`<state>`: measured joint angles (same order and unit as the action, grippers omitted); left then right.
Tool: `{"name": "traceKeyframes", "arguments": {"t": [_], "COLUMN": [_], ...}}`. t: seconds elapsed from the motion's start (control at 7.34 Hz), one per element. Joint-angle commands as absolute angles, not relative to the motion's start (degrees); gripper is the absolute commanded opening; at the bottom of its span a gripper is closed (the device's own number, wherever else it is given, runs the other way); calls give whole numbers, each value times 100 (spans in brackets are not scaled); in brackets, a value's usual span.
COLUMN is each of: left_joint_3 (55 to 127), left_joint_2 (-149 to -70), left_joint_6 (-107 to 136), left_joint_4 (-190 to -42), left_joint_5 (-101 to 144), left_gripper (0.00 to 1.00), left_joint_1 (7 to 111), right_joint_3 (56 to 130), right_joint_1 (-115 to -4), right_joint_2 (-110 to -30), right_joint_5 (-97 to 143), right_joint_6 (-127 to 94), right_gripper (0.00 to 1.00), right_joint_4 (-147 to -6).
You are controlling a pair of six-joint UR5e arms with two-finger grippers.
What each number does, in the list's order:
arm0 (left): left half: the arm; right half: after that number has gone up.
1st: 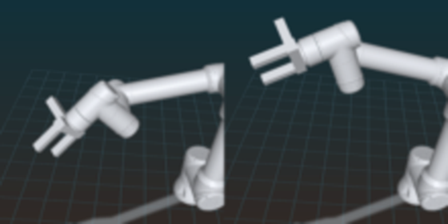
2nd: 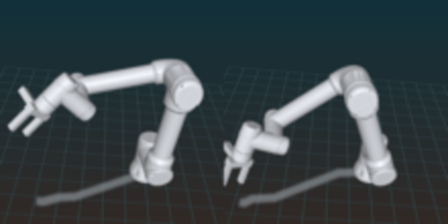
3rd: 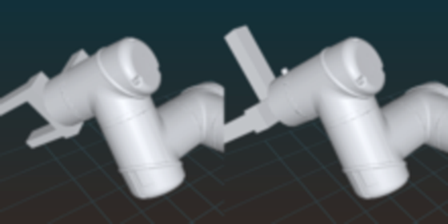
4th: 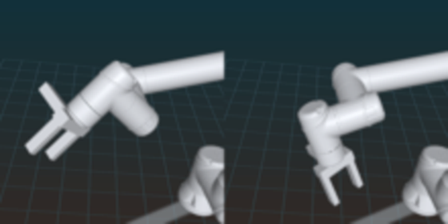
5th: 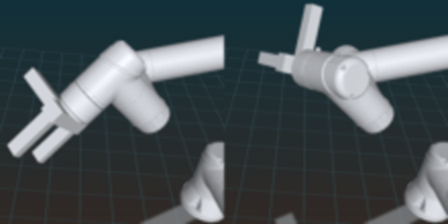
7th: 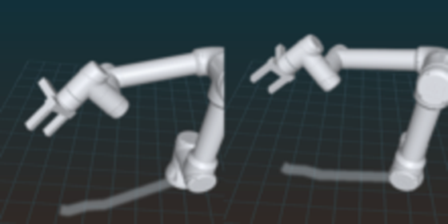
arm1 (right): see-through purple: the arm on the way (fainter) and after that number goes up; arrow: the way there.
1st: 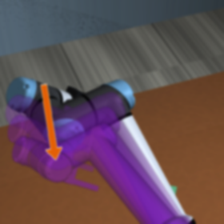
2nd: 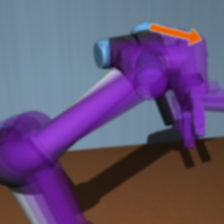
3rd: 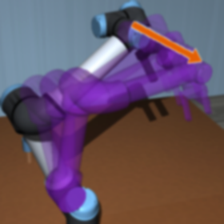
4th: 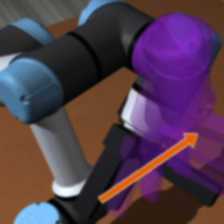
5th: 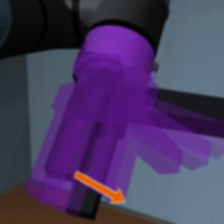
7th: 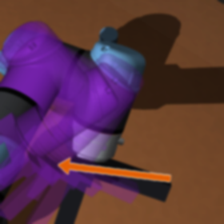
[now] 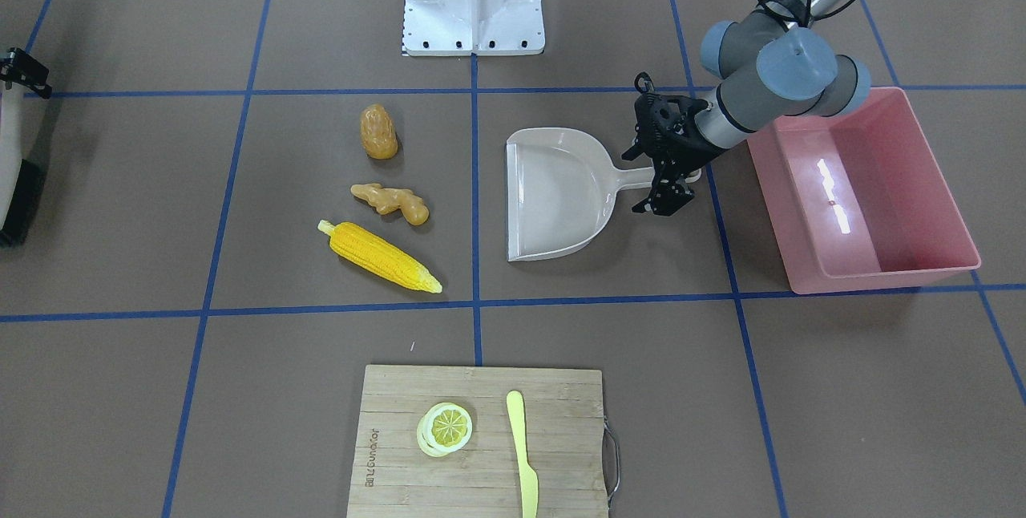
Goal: Sweep and dump trash into bin
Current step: 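Reach the left gripper to the white dustpan handle and grasp it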
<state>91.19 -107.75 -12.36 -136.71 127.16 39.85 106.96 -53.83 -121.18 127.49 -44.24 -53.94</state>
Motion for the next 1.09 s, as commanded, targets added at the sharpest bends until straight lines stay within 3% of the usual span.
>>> {"name": "traceKeyframes", "arguments": {"t": [0.0,0.14,0.68,0.95], "left_joint_3": [9132,9132,8914,8693], "left_joint_2": [-10775,-10784,-10740,-10767], "left_joint_6": [-1222,-1213,-1064,-801], "left_joint_4": [-13711,-13763,-14350,-14799], "left_joint_5": [12762,12762,12876,12867], "left_gripper": [98,98,98,98], "left_joint_1": [3981,3981,3999,3999], "right_joint_3": [10688,10688,11353,11950], "right_joint_1": [-5388,-5388,-5388,-4698], "right_joint_2": [-12146,-12155,-12147,-11981], "right_joint_5": [12779,12797,13287,13211], "right_joint_6": [-4421,-4421,-4526,-5740], "right_gripper": [20,0,0,0], "right_joint_4": [-5388,-5362,-5396,-5405]}}
